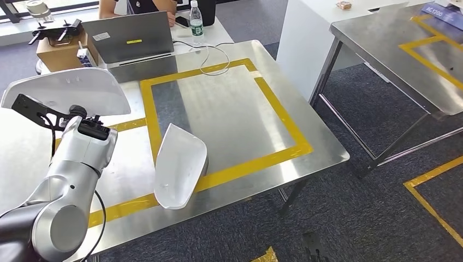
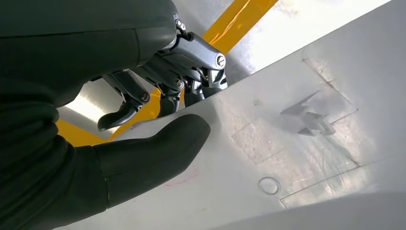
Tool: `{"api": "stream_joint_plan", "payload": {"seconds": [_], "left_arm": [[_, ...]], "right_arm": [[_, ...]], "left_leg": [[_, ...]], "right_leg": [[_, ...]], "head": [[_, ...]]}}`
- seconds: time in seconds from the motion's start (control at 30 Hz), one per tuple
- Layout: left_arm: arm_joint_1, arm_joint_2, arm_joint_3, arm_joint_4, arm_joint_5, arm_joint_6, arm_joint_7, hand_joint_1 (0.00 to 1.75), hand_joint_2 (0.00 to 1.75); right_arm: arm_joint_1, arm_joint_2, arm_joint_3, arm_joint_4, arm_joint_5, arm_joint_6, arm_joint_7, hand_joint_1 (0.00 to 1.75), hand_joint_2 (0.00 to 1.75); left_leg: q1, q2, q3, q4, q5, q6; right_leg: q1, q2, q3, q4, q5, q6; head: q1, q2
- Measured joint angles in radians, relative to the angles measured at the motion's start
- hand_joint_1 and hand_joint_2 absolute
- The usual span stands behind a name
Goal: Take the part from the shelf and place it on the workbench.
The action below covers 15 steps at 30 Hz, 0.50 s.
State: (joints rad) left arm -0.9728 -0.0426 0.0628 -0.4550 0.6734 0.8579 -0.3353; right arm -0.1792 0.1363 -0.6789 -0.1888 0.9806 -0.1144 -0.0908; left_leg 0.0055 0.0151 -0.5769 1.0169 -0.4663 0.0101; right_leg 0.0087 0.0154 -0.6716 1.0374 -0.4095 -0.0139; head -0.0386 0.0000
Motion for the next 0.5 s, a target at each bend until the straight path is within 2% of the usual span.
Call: {"api": "stream_joint_plan", "payload": {"seconds": [0.03, 0.07, 0.13, 0.2, 0.3, 0.5], "left_arm": [[0.000, 0.000, 0.002, 0.000, 0.001, 0.000, 0.000, 1.75, 1.75], [0.001, 0.000, 0.004, 0.001, 0.001, 0.000, -0.001, 1.75, 1.75], [0.003, -0.001, 0.007, 0.002, 0.002, 0.000, -0.002, 1.75, 1.75], [0.005, -0.002, 0.010, 0.003, 0.003, 0.000, -0.002, 1.75, 1.75], [0.005, -0.002, 0.011, 0.003, 0.003, 0.000, -0.003, 1.75, 1.75], [0.005, -0.002, 0.013, 0.005, 0.006, 0.000, -0.004, 1.75, 1.75]], "right_arm": [[0.000, -0.001, 0.000, 0.000, 0.000, 0.000, 0.000, 0.00, 0.00], [0.001, -0.002, 0.000, 0.000, -0.001, 0.000, -0.001, 0.00, 0.00], [0.003, -0.002, 0.001, 0.000, -0.001, 0.000, -0.001, 0.00, 0.00], [0.001, -0.002, 0.001, 0.000, -0.002, -0.001, -0.001, 0.00, 0.00], [0.001, -0.002, 0.001, 0.000, -0.002, 0.000, -0.001, 0.00, 0.00], [0.001, -0.002, 0.001, 0.000, -0.002, -0.001, -0.001, 0.00, 0.00]], "left_leg": [[0.000, -0.001, 0.001, -0.003, -0.003, -0.005], [-0.001, -0.002, 0.001, -0.001, -0.004, -0.010], [-0.002, 0.001, 0.005, -0.004, -0.005, -0.009], [-0.002, 0.006, 0.013, -0.010, -0.008, -0.007], [-0.002, 0.010, 0.019, -0.016, -0.012, -0.011], [-0.002, 0.010, 0.023, -0.022, -0.011, -0.020]], "right_leg": [[0.003, 0.004, 0.013, -0.030, 0.006, -0.005], [0.004, 0.006, 0.017, -0.037, 0.006, -0.005], [0.004, 0.008, 0.027, -0.045, 0.019, 0.000], [0.005, 0.009, 0.031, -0.044, 0.017, 0.000], [0.005, 0.011, 0.031, -0.041, 0.011, -0.010], [0.006, 0.011, 0.031, -0.038, 0.008, -0.015]], "head": [[0.000, 0.000], [0.000, 0.000], [0.000, 0.000], [-0.001, 0.000], [-0.002, 0.000], [-0.002, 0.000]]}}
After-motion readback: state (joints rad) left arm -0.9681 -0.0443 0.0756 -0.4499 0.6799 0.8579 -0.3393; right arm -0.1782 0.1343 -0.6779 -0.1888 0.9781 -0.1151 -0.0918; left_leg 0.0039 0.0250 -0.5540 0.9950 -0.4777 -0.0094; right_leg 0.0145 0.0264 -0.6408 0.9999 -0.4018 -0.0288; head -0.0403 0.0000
